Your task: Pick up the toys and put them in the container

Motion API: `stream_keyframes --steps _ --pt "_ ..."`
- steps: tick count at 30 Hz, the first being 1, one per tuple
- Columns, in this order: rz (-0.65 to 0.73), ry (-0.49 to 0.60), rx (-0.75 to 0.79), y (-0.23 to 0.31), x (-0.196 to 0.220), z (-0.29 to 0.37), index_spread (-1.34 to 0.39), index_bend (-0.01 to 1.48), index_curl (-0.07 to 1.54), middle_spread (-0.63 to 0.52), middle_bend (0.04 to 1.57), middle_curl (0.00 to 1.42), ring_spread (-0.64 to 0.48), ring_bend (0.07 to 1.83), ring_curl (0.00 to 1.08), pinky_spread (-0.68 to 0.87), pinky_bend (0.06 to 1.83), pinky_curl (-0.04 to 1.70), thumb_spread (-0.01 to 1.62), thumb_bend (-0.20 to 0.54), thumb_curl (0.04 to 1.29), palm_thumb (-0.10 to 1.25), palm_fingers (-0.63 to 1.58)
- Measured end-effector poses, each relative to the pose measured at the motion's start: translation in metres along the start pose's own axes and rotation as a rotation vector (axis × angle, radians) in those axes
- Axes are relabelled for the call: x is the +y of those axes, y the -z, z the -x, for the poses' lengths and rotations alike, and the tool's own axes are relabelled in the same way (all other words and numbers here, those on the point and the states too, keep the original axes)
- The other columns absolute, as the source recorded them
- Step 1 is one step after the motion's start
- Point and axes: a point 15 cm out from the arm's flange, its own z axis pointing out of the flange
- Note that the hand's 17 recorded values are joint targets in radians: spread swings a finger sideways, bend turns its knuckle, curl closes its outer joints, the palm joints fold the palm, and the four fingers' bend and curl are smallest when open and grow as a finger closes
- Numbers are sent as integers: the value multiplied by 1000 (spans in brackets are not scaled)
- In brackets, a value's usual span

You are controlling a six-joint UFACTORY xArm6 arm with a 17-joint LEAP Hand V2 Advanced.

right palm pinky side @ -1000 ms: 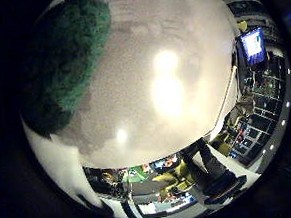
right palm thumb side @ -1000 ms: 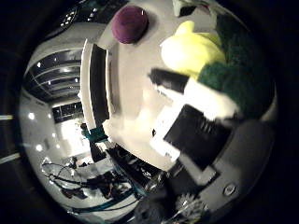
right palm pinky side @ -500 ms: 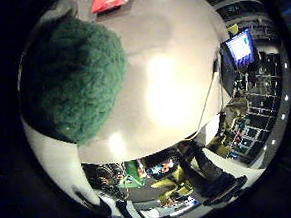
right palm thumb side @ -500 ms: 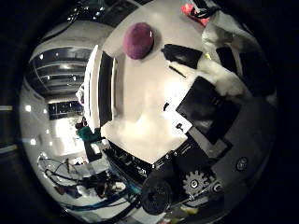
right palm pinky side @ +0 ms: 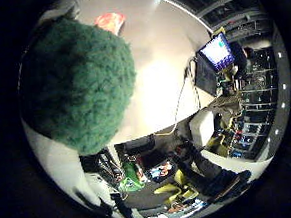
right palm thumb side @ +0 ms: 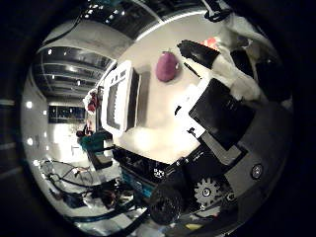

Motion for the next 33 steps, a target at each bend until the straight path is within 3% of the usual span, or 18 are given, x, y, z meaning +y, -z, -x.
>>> stream_keyframes --steps 12,21,29,33 --pt "-122 290 -103 85 -45 241 -192 1201 700 -87 1356 606 -178 1439 607 -195 1090 1190 1014 -16 553 1048 1183" --pt "-236 460 -194 82 -77 370 -190 1202 694 -87 1366 599 -178 1440 601 -208 1042 1274 1030 -16 562 1036 1187" --pt "-229 543 -220 66 -85 430 -193 1174 679 -97 1328 584 -175 1420 586 -227 994 1233 1124 -32 507 911 1197" --pt "-215 542 -215 57 -83 429 -246 934 611 -117 1268 557 -190 1325 531 -322 933 1050 1204 -25 445 836 1106"
